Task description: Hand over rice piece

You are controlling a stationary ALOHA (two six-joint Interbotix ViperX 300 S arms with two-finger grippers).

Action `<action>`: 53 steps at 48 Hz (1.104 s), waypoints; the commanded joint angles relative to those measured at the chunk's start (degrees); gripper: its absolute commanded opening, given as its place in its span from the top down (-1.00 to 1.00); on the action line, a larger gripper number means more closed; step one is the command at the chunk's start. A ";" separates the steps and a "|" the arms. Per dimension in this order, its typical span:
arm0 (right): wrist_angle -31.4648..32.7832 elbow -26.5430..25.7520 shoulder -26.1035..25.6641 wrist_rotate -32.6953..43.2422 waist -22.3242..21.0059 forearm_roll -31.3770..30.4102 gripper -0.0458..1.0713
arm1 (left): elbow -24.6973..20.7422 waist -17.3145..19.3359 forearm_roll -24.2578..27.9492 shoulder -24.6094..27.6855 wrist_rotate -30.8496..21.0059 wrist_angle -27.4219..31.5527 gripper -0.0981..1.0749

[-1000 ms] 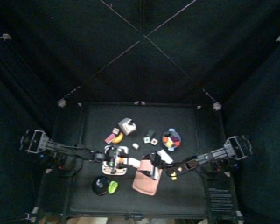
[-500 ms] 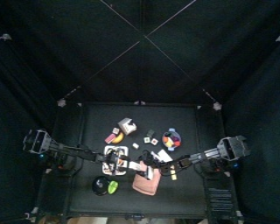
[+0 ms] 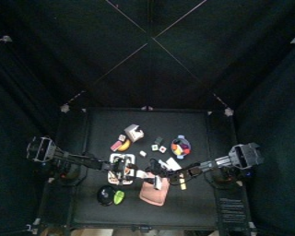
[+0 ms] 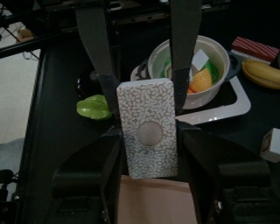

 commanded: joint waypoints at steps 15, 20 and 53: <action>0.18 -1.05 -1.23 0.26 -0.26 1.41 -0.17 | -1.32 0.09 0.00 -0.44 0.09 -0.70 -0.50; 0.00 -0.79 -1.32 0.18 -0.18 2.20 -0.17 | -1.32 0.18 0.00 -0.44 0.18 -0.70 -0.58; -0.35 1.67 -3.43 0.26 0.09 5.36 -0.16 | 1.05 0.70 -0.70 -2.72 0.09 -0.70 -0.59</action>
